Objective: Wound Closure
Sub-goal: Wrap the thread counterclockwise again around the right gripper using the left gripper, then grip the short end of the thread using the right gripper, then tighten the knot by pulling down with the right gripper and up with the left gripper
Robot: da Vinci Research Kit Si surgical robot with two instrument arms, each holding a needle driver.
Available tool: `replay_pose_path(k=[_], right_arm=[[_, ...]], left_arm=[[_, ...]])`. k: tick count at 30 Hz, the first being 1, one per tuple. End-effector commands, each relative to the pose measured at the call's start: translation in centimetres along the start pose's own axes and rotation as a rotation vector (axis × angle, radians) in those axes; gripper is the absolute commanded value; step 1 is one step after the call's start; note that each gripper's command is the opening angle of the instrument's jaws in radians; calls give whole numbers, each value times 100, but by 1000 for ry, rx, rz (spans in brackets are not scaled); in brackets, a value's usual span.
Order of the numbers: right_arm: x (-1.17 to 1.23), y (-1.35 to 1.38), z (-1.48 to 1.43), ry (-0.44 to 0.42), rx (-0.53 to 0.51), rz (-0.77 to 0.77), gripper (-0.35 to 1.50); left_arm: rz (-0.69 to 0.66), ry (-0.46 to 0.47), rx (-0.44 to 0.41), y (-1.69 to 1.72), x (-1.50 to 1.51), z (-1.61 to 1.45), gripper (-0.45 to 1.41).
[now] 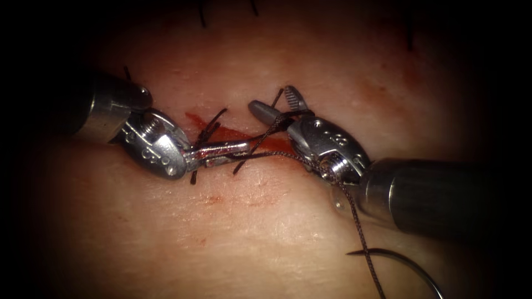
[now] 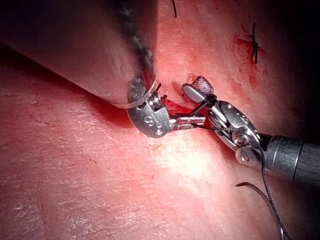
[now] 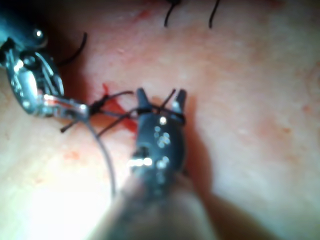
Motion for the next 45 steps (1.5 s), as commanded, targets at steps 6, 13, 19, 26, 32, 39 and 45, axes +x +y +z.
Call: replay_pose_path(k=[6,13,19,26,32,39,45], right_arm=[[-11,0,20,-19,16,15,89],[-13,-1,16,-33,77,28,-35],[-6,-22,-12,28,69,-26,-35],[1,-54,-35,61,81,-122,-35],[-11,-75,-32,60,99,-152,-35],[-30,-98,-30,46,118,-165,-35],[-40,-108,-35,51,113,-170,-35]], left_arm=[[-2,1,-5,9,0,6,-45],[-3,1,-8,8,0,5,-45],[-15,13,-14,-6,0,-2,-45],[-33,-1,-7,-25,-10,-8,-45],[-66,-20,-4,-48,-35,-8,-45],[-97,-62,-1,-88,-77,-5,-45],[-124,-96,9,-129,-113,1,-45]])
